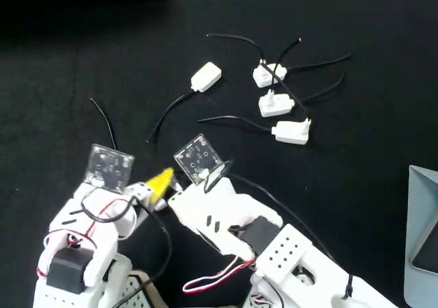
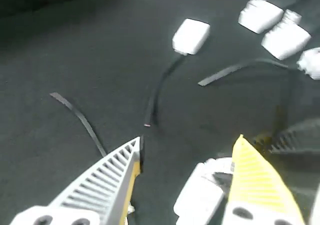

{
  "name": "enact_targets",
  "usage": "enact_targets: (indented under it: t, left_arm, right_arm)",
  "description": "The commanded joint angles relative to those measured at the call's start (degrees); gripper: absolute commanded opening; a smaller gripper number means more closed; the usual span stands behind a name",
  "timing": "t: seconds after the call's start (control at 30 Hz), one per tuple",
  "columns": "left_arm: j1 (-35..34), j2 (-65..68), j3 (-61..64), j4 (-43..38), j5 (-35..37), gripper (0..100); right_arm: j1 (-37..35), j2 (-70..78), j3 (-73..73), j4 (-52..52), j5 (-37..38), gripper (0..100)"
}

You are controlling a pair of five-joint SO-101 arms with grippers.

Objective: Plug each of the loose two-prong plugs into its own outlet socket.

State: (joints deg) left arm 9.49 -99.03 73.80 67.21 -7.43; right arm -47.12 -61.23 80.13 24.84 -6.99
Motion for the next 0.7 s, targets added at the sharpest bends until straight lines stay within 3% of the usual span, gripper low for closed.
enact_targets:
  t: [0.0,0.17,0.47,0.67]
  left_arm:
    - [3.56,-0.26,-1.45,0.79,-0.79,29]
    - [-3.3,-0.26,-1.45,0.44,0.0,29]
    - [-19.82,-0.26,-1.71,-2.73,10.11,29]
    - [-21.41,-0.26,-1.54,-2.73,10.64,29]
  right_arm:
    - [-0.26,-0.92,-0.22,0.44,-0.44,1.1]
    - [2.9,0.92,-0.48,0.09,-0.44,1.1]
    - [3.16,15.08,-7.87,-0.35,-0.44,1.1]
    - [3.87,26.24,-14.02,-0.26,-0.44,1.1]
